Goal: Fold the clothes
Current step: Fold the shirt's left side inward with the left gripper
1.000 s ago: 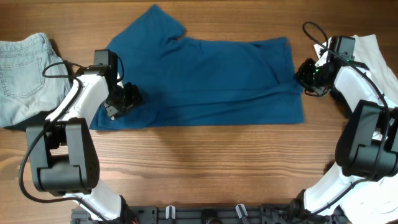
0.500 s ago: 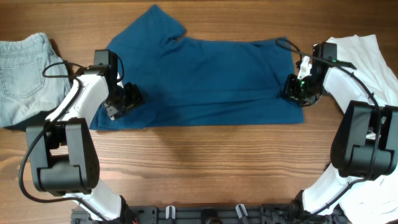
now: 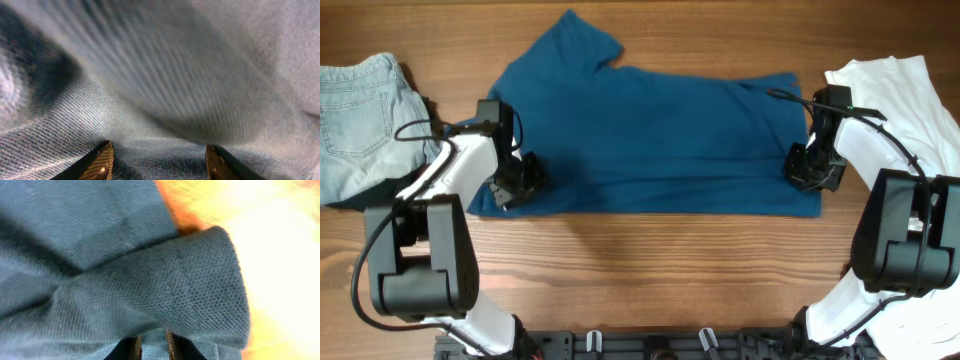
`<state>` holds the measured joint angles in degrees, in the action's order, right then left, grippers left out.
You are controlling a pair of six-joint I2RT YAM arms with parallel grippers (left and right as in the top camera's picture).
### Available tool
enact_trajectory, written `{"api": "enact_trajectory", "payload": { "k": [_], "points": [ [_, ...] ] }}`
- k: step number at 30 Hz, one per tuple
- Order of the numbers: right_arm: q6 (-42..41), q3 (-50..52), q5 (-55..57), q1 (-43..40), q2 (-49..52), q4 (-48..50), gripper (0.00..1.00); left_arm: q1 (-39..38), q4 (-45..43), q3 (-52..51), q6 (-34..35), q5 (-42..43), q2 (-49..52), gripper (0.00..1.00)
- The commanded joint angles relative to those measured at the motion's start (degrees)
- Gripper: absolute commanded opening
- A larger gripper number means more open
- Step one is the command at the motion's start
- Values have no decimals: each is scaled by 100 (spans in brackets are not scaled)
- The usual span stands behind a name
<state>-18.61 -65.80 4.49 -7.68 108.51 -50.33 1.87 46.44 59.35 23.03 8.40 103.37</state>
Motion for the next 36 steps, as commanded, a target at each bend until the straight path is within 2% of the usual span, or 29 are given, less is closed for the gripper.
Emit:
{"api": "enact_trajectory", "payload": {
  "k": [1,4,8,10,11,12,13,14,16,17,25,31,36],
  "points": [
    [-498,282,1095,-243,219,-315,12,-26,273,-719,20,-52,205,53],
    [-487,282,981,-291,195,-398,10,-26,461,-750,15,-46,101,53],
    [-354,201,599,-291,-122,-350,10,-26,514,-682,0,76,-684,53],
    [-186,-157,76,-291,-446,-398,15,-26,529,-398,-31,81,-1178,57],
    [-116,-356,-232,-291,-625,-415,19,-26,546,-136,-31,87,-1414,70],
    [70,-590,-623,-291,-839,-404,27,-26,544,192,-33,116,-1572,76],
    [197,-796,-925,-289,-1014,-369,47,-28,533,595,-92,118,-1615,77],
    [219,-1023,-1165,-284,-1180,-328,58,-28,461,962,-234,118,-1596,80],
    [337,-1196,-1453,-278,-1394,-184,60,-52,-81,1646,-492,116,-1333,83],
    [365,-1185,-1537,-278,-1399,-232,60,-52,-728,2092,-643,114,-837,86],
    [365,-1143,-1532,-267,-1379,-273,60,-63,-2656,3585,-1386,114,1779,93],
    [343,-1143,-1532,-240,-1379,-225,60,-133,-3383,3812,-1388,120,2865,93],
    [319,-1143,-1532,-240,-1318,-66,60,-323,-3368,3812,-1622,116,3213,87]
  ]
}}
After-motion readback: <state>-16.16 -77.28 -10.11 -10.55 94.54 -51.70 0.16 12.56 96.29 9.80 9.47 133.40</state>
